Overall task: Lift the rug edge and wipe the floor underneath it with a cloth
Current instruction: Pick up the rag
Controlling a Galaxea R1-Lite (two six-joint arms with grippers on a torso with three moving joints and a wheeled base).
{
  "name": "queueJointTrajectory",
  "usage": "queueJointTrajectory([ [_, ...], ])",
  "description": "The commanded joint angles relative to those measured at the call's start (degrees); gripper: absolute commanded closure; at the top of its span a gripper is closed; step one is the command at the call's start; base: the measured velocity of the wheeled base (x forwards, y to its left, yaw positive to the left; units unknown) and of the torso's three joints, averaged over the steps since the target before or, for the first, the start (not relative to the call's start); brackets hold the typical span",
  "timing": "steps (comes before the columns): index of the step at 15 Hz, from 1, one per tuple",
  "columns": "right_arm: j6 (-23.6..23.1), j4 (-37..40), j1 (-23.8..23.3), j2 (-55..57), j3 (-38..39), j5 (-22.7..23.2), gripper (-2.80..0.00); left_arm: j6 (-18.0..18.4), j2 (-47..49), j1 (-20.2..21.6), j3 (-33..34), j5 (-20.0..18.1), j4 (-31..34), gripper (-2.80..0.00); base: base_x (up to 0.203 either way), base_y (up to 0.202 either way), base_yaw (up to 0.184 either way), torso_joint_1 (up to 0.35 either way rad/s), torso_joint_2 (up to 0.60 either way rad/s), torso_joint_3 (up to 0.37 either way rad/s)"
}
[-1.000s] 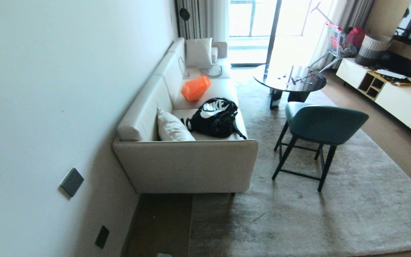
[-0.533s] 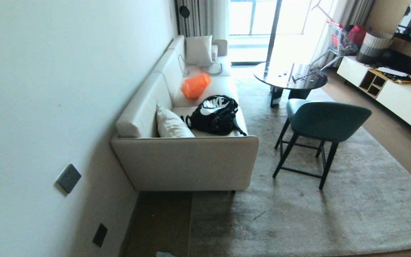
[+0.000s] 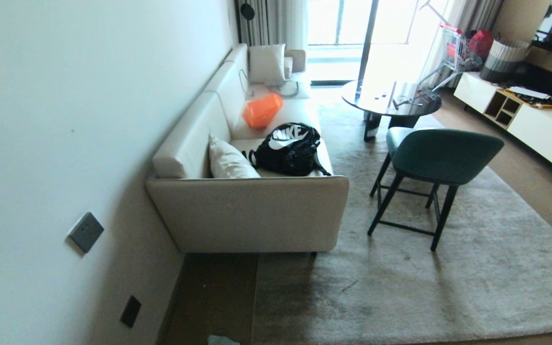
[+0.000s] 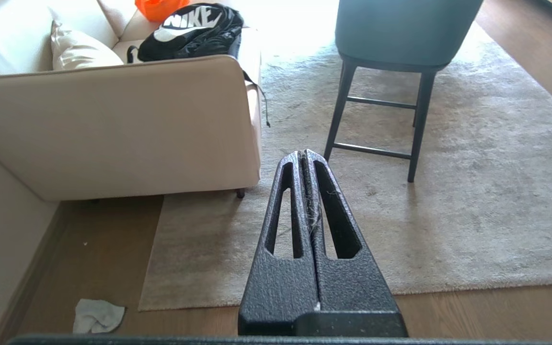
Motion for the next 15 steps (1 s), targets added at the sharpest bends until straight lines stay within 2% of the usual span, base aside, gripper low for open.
queueJointTrajectory([
  [1, 0.05, -0.19, 0.0, 0.0, 0.0, -0.02, 0.0, -0.06, 0.0, -0.02, 0.02, 0.03, -0.04, 0.0, 0.0, 0.0, 0.0, -0.134, 0.32, 0.193],
  [9, 0.05, -0.21, 0.0, 0.0, 0.0, -0.02, 0.0, -0.06, 0.0, -0.02, 0.02, 0.03, -0.04, 0.0, 0.0, 0.0, 0.0, -0.138, 0.36, 0.219],
  [15, -0.03, -0.19, 0.0, 0.0, 0.0, -0.02, 0.0, -0.06, 0.0, -0.02, 0.01, 0.03, -0.04, 0.0, 0.0, 0.0, 0.0, -0.188, 0.53, 0.342],
])
